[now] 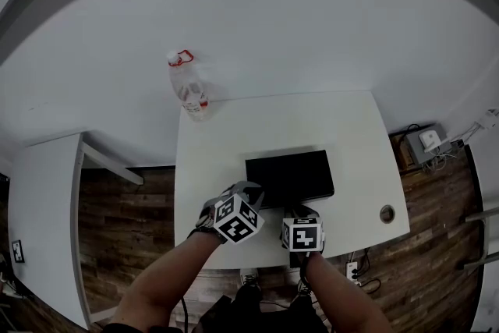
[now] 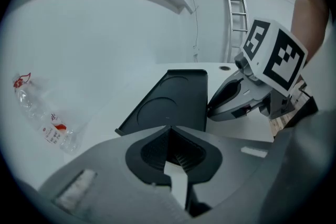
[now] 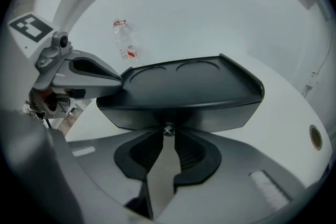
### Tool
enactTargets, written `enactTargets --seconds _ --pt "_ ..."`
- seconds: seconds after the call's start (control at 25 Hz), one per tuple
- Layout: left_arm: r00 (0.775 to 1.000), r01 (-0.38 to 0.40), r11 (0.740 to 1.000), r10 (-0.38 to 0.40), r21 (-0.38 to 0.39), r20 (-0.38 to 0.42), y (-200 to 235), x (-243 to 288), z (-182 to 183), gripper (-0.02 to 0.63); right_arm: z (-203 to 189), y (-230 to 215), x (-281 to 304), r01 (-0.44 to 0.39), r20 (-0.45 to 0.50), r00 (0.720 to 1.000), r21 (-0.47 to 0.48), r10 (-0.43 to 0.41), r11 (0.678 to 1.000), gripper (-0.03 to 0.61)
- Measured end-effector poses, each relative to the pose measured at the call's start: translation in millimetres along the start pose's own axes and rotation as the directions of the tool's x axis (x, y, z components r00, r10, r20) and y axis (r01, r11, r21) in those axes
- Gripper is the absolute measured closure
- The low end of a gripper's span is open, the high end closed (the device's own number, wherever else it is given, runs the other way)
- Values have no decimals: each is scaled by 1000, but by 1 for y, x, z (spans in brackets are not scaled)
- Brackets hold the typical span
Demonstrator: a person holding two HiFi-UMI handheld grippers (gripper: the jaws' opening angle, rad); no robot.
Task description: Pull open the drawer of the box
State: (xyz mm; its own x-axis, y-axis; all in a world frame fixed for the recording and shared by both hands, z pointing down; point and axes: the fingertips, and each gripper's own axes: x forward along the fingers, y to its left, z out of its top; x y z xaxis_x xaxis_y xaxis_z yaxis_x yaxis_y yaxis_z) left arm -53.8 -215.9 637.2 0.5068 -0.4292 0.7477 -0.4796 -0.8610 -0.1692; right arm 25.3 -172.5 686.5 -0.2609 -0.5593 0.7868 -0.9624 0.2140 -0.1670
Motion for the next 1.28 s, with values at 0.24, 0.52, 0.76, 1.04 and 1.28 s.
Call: enactTargets --seconds 0.24,0.52,0.76,1.04,1.28 --pt "998 38 995 -34 -89 44 2 2 -1 609 -1 -1 0 -18 4 1000 7 18 1000 509" --pt "998 23 995 -18 -97 55 2 3 -1 609 -2 -1 1 -20 -9 1000 -5 19 1000 509" --pt "999 30 994 -26 -108 37 2 3 0 610 -4 1 -2 -31 -13 999 -15 30 999 509" --pt "999 16 993 -12 -120 31 2 3 -1 611 -11 2 -7 -36 -20 999 -25 36 999 509" --pt "1000 6 992 -2 -128 29 3 3 -2 611 -23 4 -15 -41 -27 999 -26 40 999 509"
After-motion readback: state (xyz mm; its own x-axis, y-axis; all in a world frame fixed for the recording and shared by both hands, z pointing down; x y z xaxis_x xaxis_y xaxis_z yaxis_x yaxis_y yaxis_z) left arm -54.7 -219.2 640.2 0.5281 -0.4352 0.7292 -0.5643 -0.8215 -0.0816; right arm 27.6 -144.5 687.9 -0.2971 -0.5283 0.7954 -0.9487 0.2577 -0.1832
